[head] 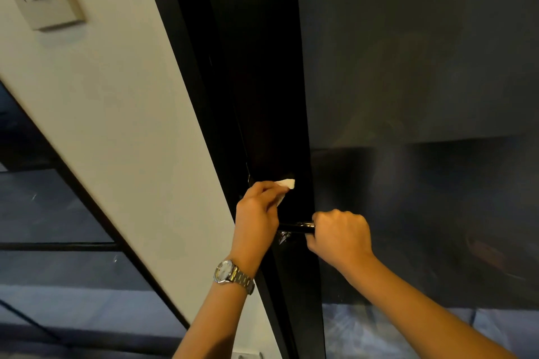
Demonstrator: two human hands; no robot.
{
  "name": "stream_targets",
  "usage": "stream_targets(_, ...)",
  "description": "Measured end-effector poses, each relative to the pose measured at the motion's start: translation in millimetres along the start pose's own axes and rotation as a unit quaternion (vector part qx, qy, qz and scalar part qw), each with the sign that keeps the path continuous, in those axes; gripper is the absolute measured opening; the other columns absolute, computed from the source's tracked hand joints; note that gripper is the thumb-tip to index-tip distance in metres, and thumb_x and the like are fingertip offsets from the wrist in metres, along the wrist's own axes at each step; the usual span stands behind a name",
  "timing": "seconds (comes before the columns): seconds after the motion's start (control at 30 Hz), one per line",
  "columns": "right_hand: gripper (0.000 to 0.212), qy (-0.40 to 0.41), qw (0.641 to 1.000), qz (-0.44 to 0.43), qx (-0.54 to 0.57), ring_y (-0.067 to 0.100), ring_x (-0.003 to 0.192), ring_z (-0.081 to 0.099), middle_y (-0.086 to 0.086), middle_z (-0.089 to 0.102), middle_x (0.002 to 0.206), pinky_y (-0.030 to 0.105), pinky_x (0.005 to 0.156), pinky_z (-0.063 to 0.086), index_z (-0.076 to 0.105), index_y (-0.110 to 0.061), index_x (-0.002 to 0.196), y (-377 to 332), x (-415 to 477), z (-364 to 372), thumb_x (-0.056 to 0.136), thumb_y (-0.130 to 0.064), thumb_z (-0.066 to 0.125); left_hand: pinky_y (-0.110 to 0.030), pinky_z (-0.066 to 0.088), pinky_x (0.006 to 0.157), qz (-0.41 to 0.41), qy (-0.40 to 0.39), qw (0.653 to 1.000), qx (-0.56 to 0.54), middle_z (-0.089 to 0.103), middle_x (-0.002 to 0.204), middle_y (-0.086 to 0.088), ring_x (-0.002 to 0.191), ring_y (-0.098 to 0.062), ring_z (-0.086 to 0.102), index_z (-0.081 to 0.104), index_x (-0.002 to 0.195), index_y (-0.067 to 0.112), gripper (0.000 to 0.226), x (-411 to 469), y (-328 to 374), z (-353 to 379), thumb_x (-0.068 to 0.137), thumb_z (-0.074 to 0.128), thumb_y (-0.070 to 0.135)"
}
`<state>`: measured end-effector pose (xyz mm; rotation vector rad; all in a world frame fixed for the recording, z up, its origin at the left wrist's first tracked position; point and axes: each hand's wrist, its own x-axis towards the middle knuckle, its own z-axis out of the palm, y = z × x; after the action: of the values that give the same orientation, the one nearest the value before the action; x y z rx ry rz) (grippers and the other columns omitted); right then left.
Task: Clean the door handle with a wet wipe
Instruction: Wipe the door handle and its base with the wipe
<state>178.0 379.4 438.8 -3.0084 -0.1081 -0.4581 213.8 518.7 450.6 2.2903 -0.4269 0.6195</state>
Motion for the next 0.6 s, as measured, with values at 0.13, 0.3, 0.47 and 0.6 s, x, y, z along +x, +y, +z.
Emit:
stream_targets(0.13,0.026,-0.007,1.0,-0.001,0.004,0.022,0.084,0.065,0.002,0.068,0.091,0.026,0.051,0.031,0.063,-0.018,0.099,0,-1,1,0.091,-0.036,0.045,-0.006,0.044,0.067,-0.164,0.098,0.972,-0.137,0.058,0.107,0.0,0.093,-0.013,0.058,0.06,0.112,0.018,0.025,-12,1,11,0.089,0.056,0.011)
stream_targets(0.3,0.029,-0.004,1.0,0.007,0.006,0.022,0.088,0.065,0.003,0.068,0.096,0.026,0.055,0.034,0.063,-0.018,0.103,0,0,2,0.091,-0.039,0.047,-0.027,0.055,0.066,-0.438,0.129,0.747,-0.483,0.062,0.096,-0.009,0.088,-0.022,0.062,0.057,0.111,0.008,0.021,-20,20,20,0.091,0.052,0.012)
stream_targets(0.47,0.032,0.0,1.0,0.01,-0.001,0.021,0.091,0.065,0.002,0.067,0.101,0.027,0.063,0.039,0.063,-0.016,0.106,-2,0,2,0.092,-0.039,0.045,-0.034,0.05,0.066,-0.486,0.093,0.582,-0.645,0.059,0.093,-0.013,0.083,-0.025,0.059,0.051,0.121,0.002,0.03,-20,24,20,0.092,0.05,0.011)
stream_targets(0.6,0.032,-0.003,1.0,0.015,0.0,0.02,0.091,0.066,0.001,0.067,0.1,0.026,0.061,0.037,0.062,-0.018,0.107,-2,1,3,0.091,-0.04,0.046,-0.034,0.051,0.07,-0.451,0.122,0.635,-0.615,0.062,0.094,-0.011,0.087,-0.024,0.061,0.057,0.112,0.009,0.022,-25,21,22,0.091,0.052,0.014)
